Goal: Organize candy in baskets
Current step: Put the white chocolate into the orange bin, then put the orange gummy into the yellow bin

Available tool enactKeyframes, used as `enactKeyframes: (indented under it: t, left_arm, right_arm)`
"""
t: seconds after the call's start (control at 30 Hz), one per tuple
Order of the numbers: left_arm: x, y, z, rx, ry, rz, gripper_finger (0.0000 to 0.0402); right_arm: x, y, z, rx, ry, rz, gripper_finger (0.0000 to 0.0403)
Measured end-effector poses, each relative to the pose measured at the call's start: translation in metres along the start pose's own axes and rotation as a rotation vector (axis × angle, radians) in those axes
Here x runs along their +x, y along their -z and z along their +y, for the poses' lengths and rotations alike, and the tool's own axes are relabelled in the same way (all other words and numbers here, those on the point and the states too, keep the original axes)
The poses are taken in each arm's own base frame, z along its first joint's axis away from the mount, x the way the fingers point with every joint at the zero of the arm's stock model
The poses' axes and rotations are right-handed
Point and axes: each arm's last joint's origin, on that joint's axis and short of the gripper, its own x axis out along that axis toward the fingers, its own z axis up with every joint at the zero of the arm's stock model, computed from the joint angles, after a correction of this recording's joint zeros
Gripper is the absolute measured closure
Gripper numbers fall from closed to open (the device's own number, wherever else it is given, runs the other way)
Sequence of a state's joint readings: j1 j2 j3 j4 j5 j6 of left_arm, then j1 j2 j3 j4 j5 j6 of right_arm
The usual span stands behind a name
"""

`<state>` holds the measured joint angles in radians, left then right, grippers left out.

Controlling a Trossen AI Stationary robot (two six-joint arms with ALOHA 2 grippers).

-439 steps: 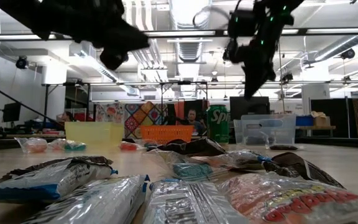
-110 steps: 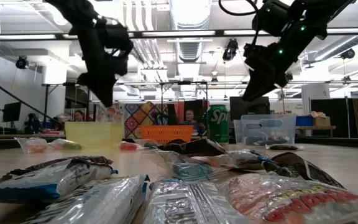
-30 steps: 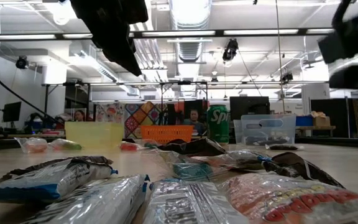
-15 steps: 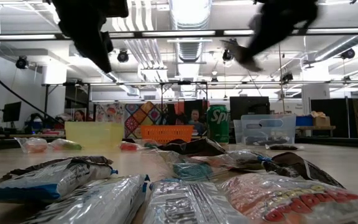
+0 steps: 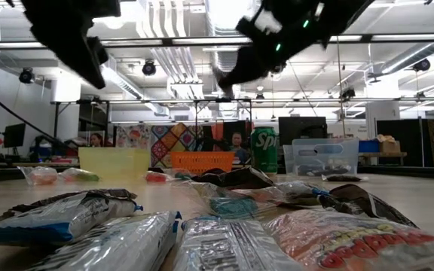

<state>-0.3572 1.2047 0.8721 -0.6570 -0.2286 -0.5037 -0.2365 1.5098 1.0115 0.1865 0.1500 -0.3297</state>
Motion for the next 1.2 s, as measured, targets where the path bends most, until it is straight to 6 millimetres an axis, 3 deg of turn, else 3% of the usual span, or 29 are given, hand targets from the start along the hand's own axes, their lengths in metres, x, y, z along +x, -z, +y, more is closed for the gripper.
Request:
enactKeyframes:
  t: [0.23, 0.53, 0.9, 1.2]
  left_arm:
    - [-0.01, 0.027, 0.019, -0.239, -0.007, -0.066, 0.0338]
    - [-0.023, 0.039, 0.03, -0.374, 0.024, -0.112, 0.0338]
    - [-0.02, 0.046, 0.033, -0.399, -0.05, -0.063, 0.0338]
    - [-0.015, 0.06, 0.04, -0.563, -0.213, 0.058, 0.0338]
  right_arm:
    - [0.048, 0.035, -0.021, 0.037, 0.098, -0.002, 0.0385]
    - [0.09, 0.046, -0.037, 0.082, 0.125, 0.067, 0.0376]
    - [0.093, 0.041, -0.039, 0.102, 0.109, 0.109, 0.0293]
    - [0.091, 0.039, -0.039, 0.118, 0.066, 0.095, 0.0285]
